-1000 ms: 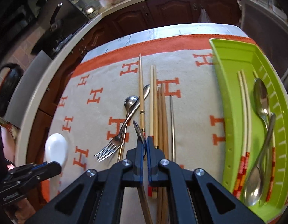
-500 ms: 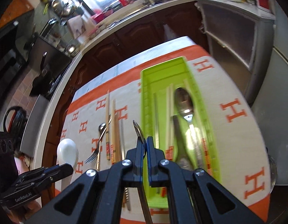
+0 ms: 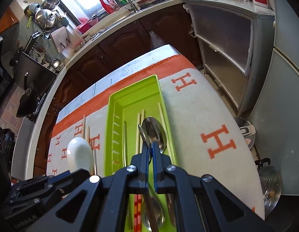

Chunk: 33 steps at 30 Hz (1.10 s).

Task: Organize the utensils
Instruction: 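Lower both held utensils into the tray and open both grippers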

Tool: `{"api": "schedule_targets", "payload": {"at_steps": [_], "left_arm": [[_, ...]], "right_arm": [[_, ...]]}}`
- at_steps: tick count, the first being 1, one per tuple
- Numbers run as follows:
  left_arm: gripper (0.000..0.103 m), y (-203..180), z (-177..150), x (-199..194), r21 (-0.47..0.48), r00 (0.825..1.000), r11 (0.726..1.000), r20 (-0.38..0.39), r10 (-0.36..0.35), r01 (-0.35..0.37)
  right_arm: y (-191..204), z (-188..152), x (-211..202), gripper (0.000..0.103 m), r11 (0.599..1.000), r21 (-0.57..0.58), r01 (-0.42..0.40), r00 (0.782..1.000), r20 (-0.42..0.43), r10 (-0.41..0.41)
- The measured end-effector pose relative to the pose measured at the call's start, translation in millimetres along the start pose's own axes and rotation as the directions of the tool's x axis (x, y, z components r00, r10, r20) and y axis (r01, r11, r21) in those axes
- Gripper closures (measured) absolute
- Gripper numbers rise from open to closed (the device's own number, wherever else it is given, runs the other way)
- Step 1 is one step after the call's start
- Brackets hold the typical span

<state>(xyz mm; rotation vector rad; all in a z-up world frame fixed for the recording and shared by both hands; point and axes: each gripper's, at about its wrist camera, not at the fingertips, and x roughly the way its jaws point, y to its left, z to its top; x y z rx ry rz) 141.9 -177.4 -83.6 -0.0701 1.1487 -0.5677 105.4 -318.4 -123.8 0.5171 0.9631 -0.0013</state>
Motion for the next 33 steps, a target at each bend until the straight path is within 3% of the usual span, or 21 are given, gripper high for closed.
{"api": "schedule_targets", "payload": {"at_steps": [7,15,22,26,29,33], "left_arm": [[0.098,6,9,58,-0.021,0.998,0.999,-0.058,0.034,-0.036],[0.098,22,12,87,-0.034,0.995,0.998,-0.09,0.052,-0.055],[0.091,18,11,71,-0.024,0.995,0.999,-0.092,0.044,-0.046],[0.071,16,6,47,-0.027,0.996,0.999,-0.076,0.045,-0.047],[0.061,16,-3,25,-0.017,0.995,0.996,-0.049,0.087,-0.088],[0.06,19,-23,-3,0.004,0.989,0.99,-0.03,0.143,-0.143]], "right_arm": [[-2,7,29,0.1,0.999,-0.038,0.008,0.999,-0.032,-0.009],[5,5,38,0.097,0.995,-0.092,0.03,0.997,-0.072,-0.037],[8,-3,26,0.091,0.995,-0.092,0.023,0.996,-0.079,-0.03],[8,-12,13,0.089,0.997,-0.082,0.015,0.997,-0.076,-0.022],[11,-23,2,0.089,0.996,-0.089,0.013,0.997,-0.078,-0.02],[17,-42,-11,0.088,0.996,-0.09,-0.003,0.996,-0.091,-0.005]]}}
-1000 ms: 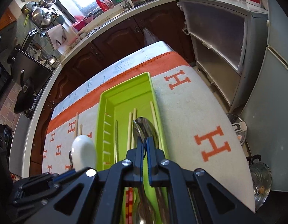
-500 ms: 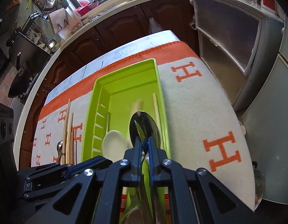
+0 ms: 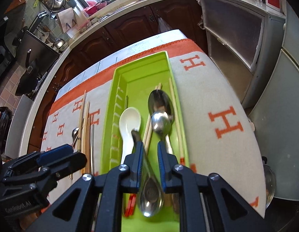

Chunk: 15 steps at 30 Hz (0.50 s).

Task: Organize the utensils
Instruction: 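Lower both held utensils into the tray and open both grippers, then move both open grippers back over the remaining utensils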

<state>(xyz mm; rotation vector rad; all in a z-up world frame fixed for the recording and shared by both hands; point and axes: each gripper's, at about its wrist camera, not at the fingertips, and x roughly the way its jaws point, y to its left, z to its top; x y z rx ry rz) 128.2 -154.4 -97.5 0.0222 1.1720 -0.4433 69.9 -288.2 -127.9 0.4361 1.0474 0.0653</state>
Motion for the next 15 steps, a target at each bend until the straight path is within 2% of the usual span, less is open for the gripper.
{"api": "schedule_targets", "payload": {"at_steps": [8,15], "left_arm": [[0.06,19,-55,-35,0.024,0.995,0.995,0.013,0.096,-0.096],[0.06,47,-93,-62,0.016,0.986,0.987,0.036,0.16,-0.161]], "right_arm": [[21,-37,-21,0.088,1.0,-0.019,-0.022,1.0,-0.002,0.022],[40,-49,-32,0.088,0.998,-0.058,-0.03,1.0,-0.004,0.029]]}}
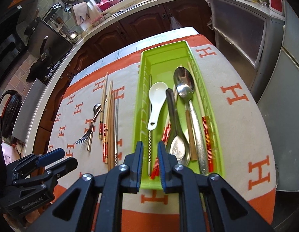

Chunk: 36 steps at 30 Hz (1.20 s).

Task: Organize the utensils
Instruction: 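Move both open grippers back over the remaining utensils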

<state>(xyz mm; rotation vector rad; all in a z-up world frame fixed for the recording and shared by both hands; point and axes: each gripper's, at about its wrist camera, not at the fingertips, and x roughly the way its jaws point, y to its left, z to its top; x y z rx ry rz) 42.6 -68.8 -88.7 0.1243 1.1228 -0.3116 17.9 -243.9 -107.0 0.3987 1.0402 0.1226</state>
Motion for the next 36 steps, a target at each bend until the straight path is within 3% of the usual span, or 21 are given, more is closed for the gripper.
{"api": "schedule_targets", "payload": {"at_steps": [11,31,36], "left_arm": [[0.06,47,-15,-21,-0.078,0.998,0.996,0.037,0.05,-0.047],[0.06,118,-16,0,-0.208,0.997,0.976,0.014,0.069,-0.065],[0.06,141,-3,5,-0.256,0.999,0.966,0.028,0.042,-0.034]], "right_arm": [[44,-1,9,0.088,0.995,-0.096,-0.014,1.0,-0.026,0.012],[82,8,54,0.088,0.984,-0.177,0.011,0.993,-0.113,-0.032],[91,24,68,0.088,0.983,-0.184,0.012,0.991,-0.126,-0.035]]}}
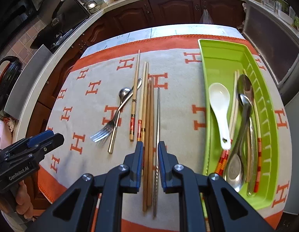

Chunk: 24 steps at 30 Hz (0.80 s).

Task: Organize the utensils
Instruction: 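Move both open grippers back over the remaining utensils, then grasp a red-banded wooden chopstick with the right gripper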

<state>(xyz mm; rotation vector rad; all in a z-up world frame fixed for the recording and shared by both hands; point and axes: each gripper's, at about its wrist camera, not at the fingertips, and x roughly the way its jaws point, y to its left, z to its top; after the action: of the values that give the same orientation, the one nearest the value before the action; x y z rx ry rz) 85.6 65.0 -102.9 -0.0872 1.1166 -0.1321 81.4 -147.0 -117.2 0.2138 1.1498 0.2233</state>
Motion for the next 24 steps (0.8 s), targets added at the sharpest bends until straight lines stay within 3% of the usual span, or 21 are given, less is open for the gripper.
{"api": "schedule_targets", "payload": {"at_steps": [10,16,24], "left_arm": [[0.06,18,43,47,-0.088,0.994,0.992,-0.053,-0.098,0.094],[0.06,1,51,87,-0.058,0.976,0.983,-0.127,-0.179,0.173],[0.06,-9,46,97,-0.016,0.981,0.99,-0.132,-0.144,0.143]], "right_arm": [[9,52,33,0.088,0.997,0.039,-0.073,0.997,-0.022,0.073],[16,72,76,0.088,0.995,0.053,-0.09,0.991,-0.095,0.094],[27,75,102,0.088,0.999,0.01,-0.038,0.993,-0.115,0.038]]}}
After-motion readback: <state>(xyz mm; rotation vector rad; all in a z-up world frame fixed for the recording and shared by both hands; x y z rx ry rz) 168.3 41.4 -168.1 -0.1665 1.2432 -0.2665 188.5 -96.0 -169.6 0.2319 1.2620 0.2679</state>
